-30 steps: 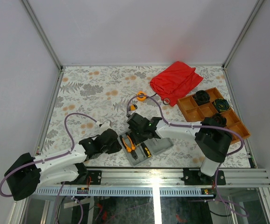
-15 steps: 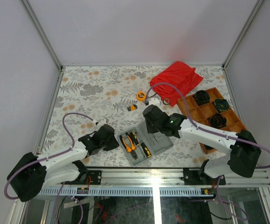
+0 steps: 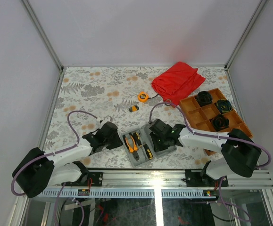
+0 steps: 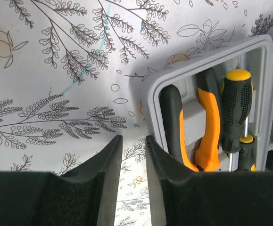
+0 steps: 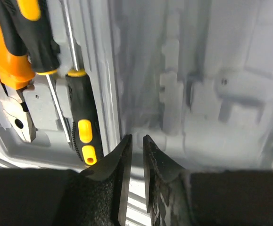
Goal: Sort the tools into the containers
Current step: Adjust the screwdriver in the storage box, then move the engineering item at the center of the board, then pick up the engineering item from the center of the board.
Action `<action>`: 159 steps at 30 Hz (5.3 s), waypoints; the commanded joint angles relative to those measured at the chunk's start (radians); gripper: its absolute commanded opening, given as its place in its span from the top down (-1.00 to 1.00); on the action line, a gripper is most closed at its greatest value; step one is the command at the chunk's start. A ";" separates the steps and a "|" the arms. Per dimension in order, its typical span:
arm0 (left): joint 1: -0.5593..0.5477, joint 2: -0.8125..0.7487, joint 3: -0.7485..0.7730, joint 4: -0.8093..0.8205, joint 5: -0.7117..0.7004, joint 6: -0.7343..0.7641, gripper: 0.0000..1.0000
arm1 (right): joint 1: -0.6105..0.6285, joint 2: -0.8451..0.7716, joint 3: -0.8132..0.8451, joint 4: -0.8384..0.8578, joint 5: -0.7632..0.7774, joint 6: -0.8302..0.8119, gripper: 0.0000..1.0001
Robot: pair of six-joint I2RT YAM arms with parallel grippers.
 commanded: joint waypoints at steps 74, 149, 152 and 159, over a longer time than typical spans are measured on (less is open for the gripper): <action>0.275 -0.008 0.526 -0.259 -0.044 0.430 -0.37 | -0.291 0.604 1.020 -0.095 0.281 -0.184 -0.66; 0.418 -0.046 0.487 -0.303 0.033 0.404 -0.30 | -0.317 0.448 0.591 0.150 0.049 -0.294 -0.89; 0.418 -0.043 0.485 -0.304 0.037 0.403 -0.30 | -0.317 0.435 0.578 0.160 0.038 -0.204 -0.98; 0.418 -0.017 0.483 -0.303 0.077 0.401 -0.30 | -0.274 0.513 0.657 0.045 0.187 -0.034 -0.94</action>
